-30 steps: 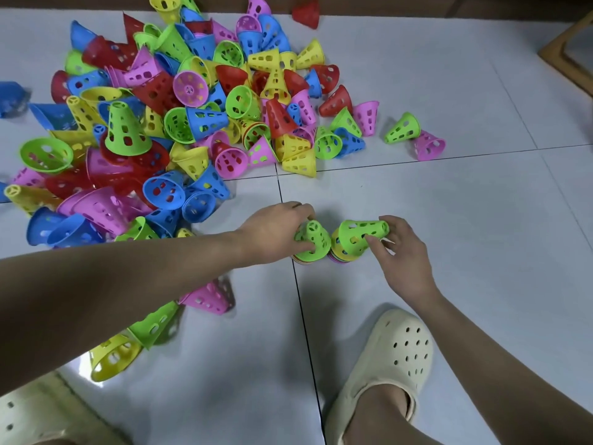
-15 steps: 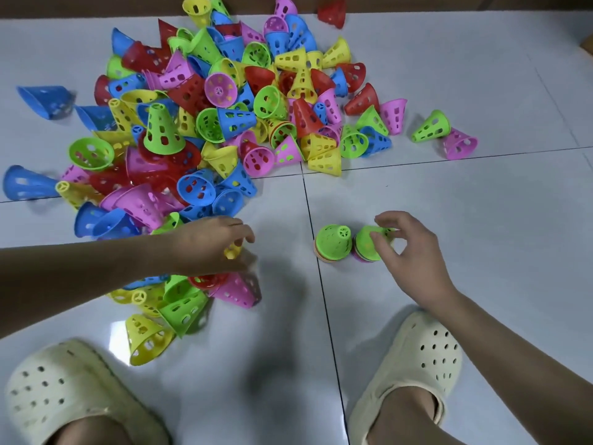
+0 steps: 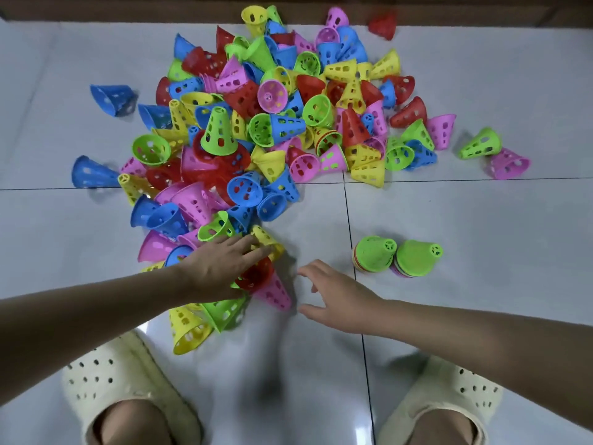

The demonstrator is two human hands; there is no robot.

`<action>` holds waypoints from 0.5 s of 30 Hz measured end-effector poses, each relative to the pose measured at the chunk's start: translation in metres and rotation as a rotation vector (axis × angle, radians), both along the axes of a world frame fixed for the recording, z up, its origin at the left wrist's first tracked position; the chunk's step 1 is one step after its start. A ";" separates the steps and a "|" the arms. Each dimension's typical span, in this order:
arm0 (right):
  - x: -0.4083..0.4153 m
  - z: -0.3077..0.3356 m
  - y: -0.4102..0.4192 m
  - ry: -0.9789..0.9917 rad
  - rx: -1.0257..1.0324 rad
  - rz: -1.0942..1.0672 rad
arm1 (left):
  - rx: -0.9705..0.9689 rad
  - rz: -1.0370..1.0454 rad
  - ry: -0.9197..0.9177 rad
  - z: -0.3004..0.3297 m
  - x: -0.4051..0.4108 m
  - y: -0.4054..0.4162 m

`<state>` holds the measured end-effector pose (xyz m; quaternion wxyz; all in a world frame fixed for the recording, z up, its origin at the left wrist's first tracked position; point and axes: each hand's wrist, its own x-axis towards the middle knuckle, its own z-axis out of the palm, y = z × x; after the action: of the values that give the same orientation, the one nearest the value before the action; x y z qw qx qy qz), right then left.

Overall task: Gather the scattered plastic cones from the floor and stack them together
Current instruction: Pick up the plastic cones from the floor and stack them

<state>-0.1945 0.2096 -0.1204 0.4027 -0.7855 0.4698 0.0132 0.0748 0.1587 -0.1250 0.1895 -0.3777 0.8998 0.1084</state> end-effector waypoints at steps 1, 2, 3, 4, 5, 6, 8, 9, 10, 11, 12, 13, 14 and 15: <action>0.007 -0.005 -0.001 0.004 0.025 -0.033 | -0.025 -0.016 0.018 -0.003 -0.001 -0.002; 0.014 -0.010 -0.002 0.009 0.052 -0.069 | -0.039 -0.034 0.027 -0.005 -0.002 -0.004; 0.021 -0.014 -0.001 0.006 0.075 -0.110 | -0.041 -0.044 0.027 -0.006 -0.004 -0.007; 0.027 -0.018 0.001 -0.002 0.097 -0.157 | -0.033 -0.045 0.027 -0.007 -0.006 -0.009; 0.031 -0.022 0.003 -0.012 0.119 -0.204 | -0.016 -0.032 0.032 -0.007 -0.008 -0.011; 0.036 -0.027 0.007 -0.016 0.146 -0.241 | 0.011 -0.010 0.039 -0.006 -0.009 -0.012; 0.042 -0.035 0.016 -0.003 0.190 -0.265 | 0.056 0.047 0.086 -0.004 -0.009 -0.014; 0.045 -0.038 0.019 0.012 0.201 -0.266 | 0.070 0.078 0.122 -0.004 -0.008 -0.013; 0.049 -0.040 0.021 0.028 0.207 -0.276 | 0.079 0.107 0.158 -0.003 -0.005 -0.013; 0.052 -0.043 0.021 0.036 0.203 -0.294 | 0.082 0.141 0.195 -0.003 -0.002 -0.011; 0.055 -0.045 0.020 0.039 0.197 -0.316 | 0.081 0.178 0.228 -0.003 0.003 -0.011; 0.059 -0.048 0.019 0.034 0.190 -0.332 | 0.079 0.212 0.255 -0.004 0.007 -0.010; 0.062 -0.051 0.017 0.025 0.187 -0.342 | 0.079 0.236 0.277 -0.005 0.011 -0.009; 0.064 -0.054 0.015 0.011 0.186 -0.348 | 0.083 0.254 0.298 -0.005 0.015 -0.008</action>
<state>-0.1302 0.2242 -0.1743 0.4672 -0.6518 0.5973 -0.0089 0.0897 0.1509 -0.1302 0.0543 -0.4598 0.8578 0.2232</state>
